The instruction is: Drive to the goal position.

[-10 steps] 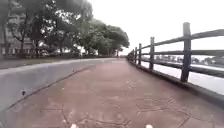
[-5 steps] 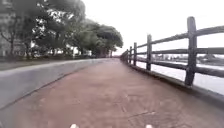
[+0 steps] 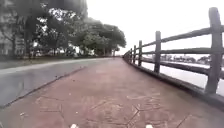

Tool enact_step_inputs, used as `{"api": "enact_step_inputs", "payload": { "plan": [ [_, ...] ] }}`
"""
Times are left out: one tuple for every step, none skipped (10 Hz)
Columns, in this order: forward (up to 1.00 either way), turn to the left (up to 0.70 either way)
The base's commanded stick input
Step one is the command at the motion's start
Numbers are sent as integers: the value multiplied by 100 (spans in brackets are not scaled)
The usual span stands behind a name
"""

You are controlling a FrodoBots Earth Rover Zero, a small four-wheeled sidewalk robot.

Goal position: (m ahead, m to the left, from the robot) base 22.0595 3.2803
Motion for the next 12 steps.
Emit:
{"api": "enact_step_inputs", "payload": {
  "plan": [
    [100, 0],
    [100, 0],
    [100, 0],
    [100, 0],
    [100, 0],
    [100, 0],
    [100, -19],
    [100, -40],
    [100, -40],
    [100, -40],
    [100, -40],
    [100, -40]
  ]
}}
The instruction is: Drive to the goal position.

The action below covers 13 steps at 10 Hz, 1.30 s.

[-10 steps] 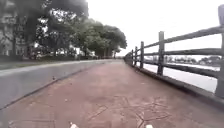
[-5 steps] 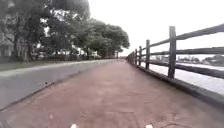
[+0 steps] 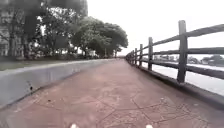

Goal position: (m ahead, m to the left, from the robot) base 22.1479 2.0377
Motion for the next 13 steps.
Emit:
{"api": "enact_step_inputs", "payload": {
  "plan": [
    [100, -40],
    [100, -40],
    [100, -26],
    [100, 0],
    [100, 0],
    [100, 0],
    [100, 0],
    [100, 0],
    [100, 0],
    [100, 0],
    [100, 0],
    [100, 0],
    [100, 0]
  ]
}}
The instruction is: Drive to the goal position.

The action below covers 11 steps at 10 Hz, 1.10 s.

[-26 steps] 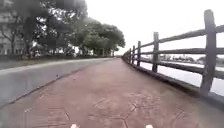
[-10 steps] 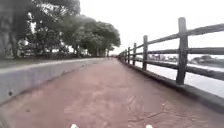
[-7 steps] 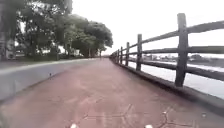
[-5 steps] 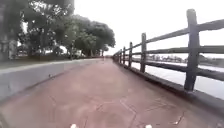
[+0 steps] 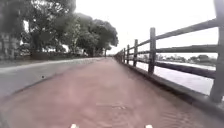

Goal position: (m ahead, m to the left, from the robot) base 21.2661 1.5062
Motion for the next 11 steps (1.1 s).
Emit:
{"api": "enact_step_inputs", "payload": {
  "plan": [
    [100, 0],
    [100, 0],
    [100, 0],
    [100, 0],
    [100, 0],
    [100, 0],
    [100, 0],
    [100, 0],
    [100, 0],
    [100, 0],
    [100, 0]
  ]
}}
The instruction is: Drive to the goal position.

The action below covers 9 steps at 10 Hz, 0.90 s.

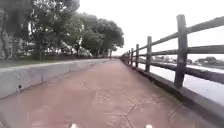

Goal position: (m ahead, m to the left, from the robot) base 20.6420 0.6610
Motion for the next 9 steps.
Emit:
{"api": "enact_step_inputs", "payload": {
  "plan": [
    [100, 0],
    [100, 0],
    [100, 0],
    [100, 0],
    [100, 0],
    [100, 0],
    [100, 0],
    [100, 0],
    [100, 0]
  ]
}}
